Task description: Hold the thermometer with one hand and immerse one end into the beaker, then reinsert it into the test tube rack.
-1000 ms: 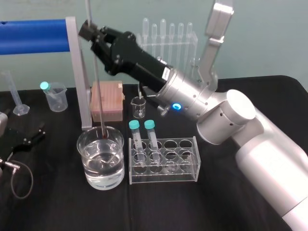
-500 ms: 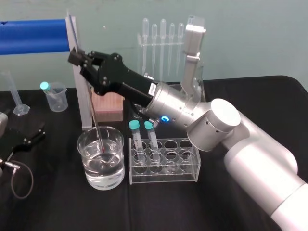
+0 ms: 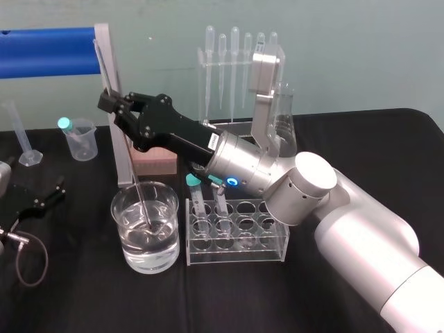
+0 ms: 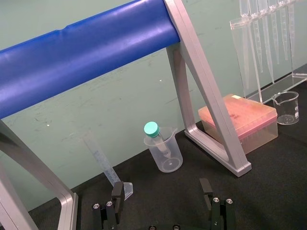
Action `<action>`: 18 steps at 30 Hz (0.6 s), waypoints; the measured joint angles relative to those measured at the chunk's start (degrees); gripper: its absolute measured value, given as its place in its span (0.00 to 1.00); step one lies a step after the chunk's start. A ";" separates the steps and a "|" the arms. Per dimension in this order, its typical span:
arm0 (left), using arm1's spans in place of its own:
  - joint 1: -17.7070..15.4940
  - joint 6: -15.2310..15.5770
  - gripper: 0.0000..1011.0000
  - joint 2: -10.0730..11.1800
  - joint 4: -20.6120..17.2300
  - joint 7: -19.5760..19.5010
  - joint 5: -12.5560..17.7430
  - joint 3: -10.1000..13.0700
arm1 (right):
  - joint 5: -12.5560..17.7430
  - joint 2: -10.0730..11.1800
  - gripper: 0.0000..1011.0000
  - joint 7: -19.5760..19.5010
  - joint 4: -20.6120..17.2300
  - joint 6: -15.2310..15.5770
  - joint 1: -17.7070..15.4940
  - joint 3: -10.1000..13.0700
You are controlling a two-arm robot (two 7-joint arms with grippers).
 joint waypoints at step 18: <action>0.00 0.00 1.00 0.00 0.00 0.00 0.00 0.00 | -0.45 -0.50 0.06 1.86 2.72 -0.21 -0.14 0.08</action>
